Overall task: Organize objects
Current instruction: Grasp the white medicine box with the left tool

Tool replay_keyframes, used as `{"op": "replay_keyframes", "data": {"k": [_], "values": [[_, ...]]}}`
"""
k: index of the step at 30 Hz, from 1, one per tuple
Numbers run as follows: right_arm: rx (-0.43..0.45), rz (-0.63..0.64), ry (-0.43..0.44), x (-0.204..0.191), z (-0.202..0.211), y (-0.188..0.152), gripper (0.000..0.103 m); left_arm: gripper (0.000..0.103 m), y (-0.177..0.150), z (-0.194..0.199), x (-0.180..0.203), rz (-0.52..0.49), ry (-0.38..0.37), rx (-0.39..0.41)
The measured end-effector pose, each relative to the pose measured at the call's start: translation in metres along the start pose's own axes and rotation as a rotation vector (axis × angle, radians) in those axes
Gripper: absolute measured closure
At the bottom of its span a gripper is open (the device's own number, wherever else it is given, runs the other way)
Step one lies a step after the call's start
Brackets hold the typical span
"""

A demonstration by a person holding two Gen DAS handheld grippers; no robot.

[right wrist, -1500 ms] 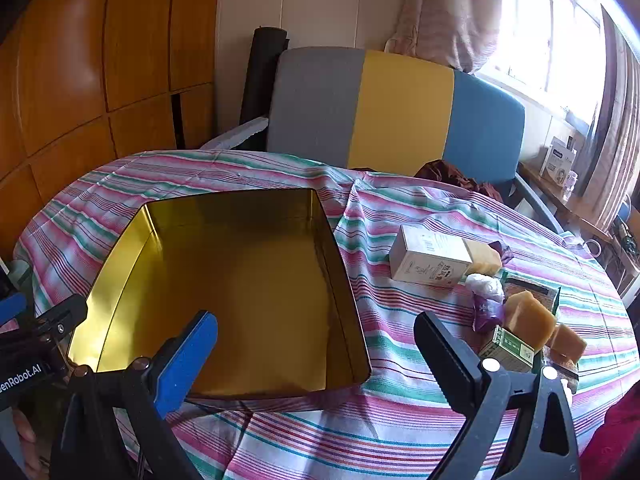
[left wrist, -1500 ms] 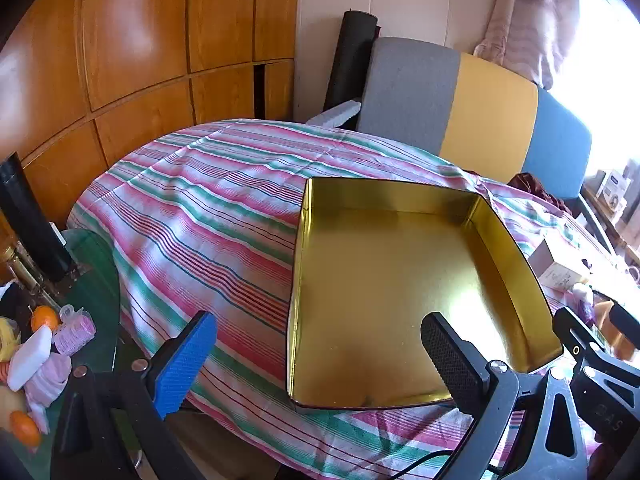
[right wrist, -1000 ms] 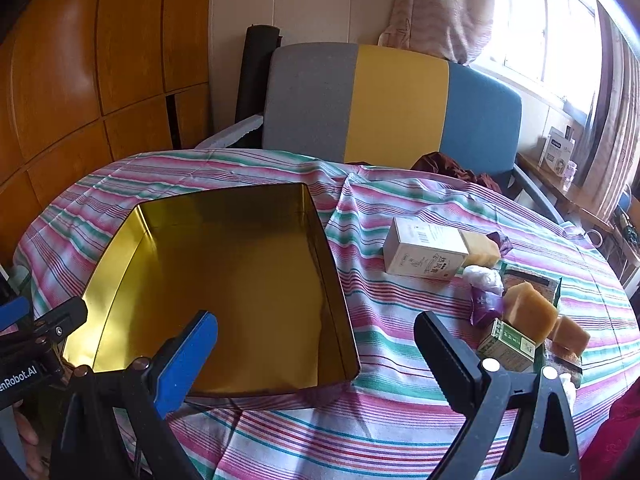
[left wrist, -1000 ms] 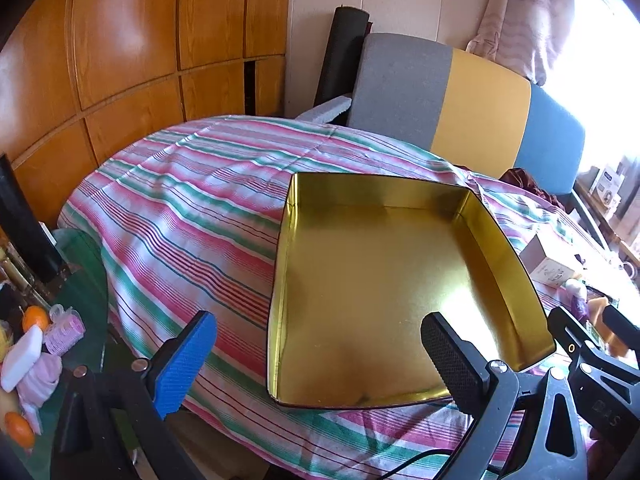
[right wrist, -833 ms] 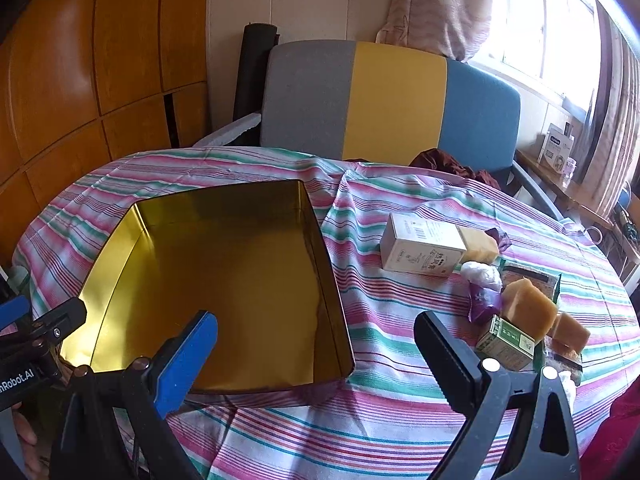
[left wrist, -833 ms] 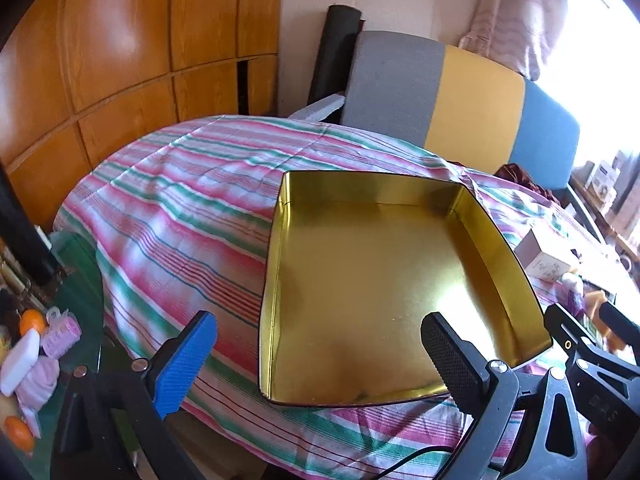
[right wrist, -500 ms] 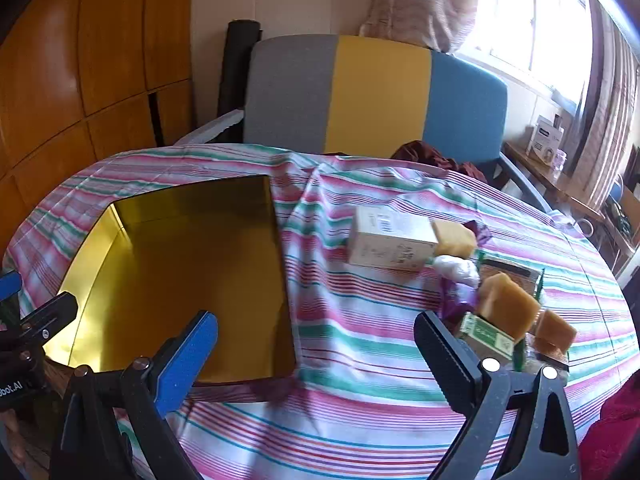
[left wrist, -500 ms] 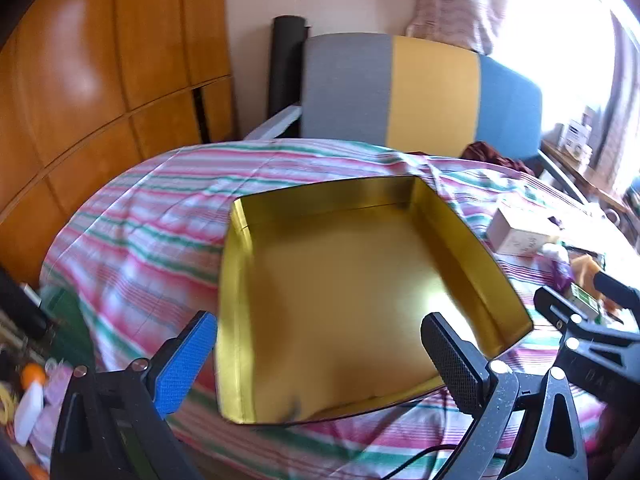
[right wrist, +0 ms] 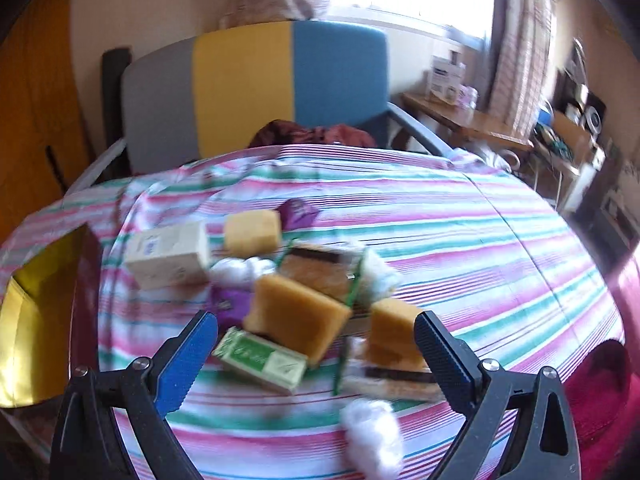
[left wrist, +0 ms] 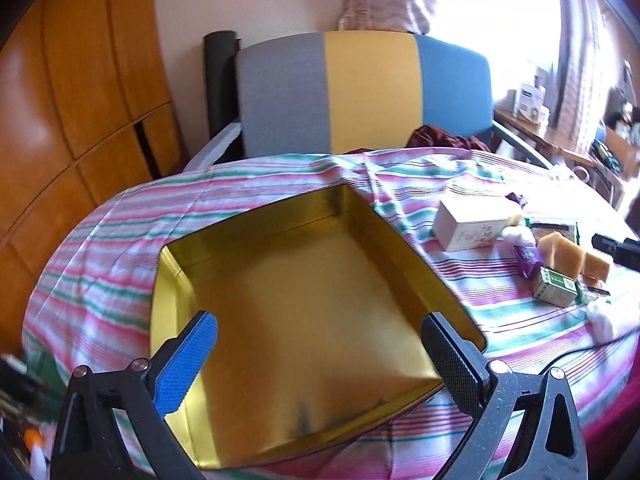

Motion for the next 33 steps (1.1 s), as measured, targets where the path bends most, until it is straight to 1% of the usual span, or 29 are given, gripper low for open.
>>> {"op": "replay_keyframes", "data": {"k": [2,3,6,7,11,13,17,20,27,31,33], "values": [[-0.007,-0.094,0.002,0.020,-0.007,0.003,0.002,0.000,0.008,-0.004,0.011,-0.020,-0.024,-0.003],[-0.017,-0.141,0.018,0.027,-0.009,0.004,0.002,0.000,0.013,-0.006,0.016,-0.030,-0.030,-0.004],[-0.028,-0.204,0.054,0.034,-0.011,0.005,0.002,0.000,0.031,-0.018,0.039,-0.100,-0.048,-0.009],[-0.037,-0.210,0.062,0.035,-0.012,0.005,0.002,0.000,0.036,-0.022,0.047,-0.125,-0.051,-0.013],[-0.062,-0.227,0.093,0.033,-0.015,0.003,0.002,0.000,0.057,-0.046,0.078,-0.257,-0.104,-0.052],[-0.065,-0.231,0.110,0.032,-0.015,0.003,0.002,0.000,0.068,-0.056,0.091,-0.313,-0.121,-0.054],[-0.057,-0.248,0.142,0.033,-0.010,0.004,0.002,0.000,0.088,-0.080,0.114,-0.414,-0.128,-0.042],[-0.059,-0.277,0.160,0.038,-0.010,0.005,0.002,0.000,0.098,-0.104,0.132,-0.501,-0.134,-0.047],[-0.101,-0.324,0.204,0.042,-0.016,0.003,0.002,0.000,0.110,-0.151,0.171,-0.693,-0.169,-0.070],[-0.100,-0.341,0.214,0.045,-0.016,0.003,0.002,0.000,0.111,-0.172,0.187,-0.764,-0.185,-0.083],[-0.093,-0.368,0.213,0.051,-0.016,0.005,0.002,0.000,0.110,-0.182,0.194,-0.783,-0.208,-0.101]]}}
Point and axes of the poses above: each gripper's, at about its wrist camera, not at the fingertips, and z roughly against the way its jaws point, x to its right, y to its top, the point moved 7 cm from there along -z, roughly the way its jaws point, and after that the axes turned 8 degrees about -z, right-handed, at the moved point
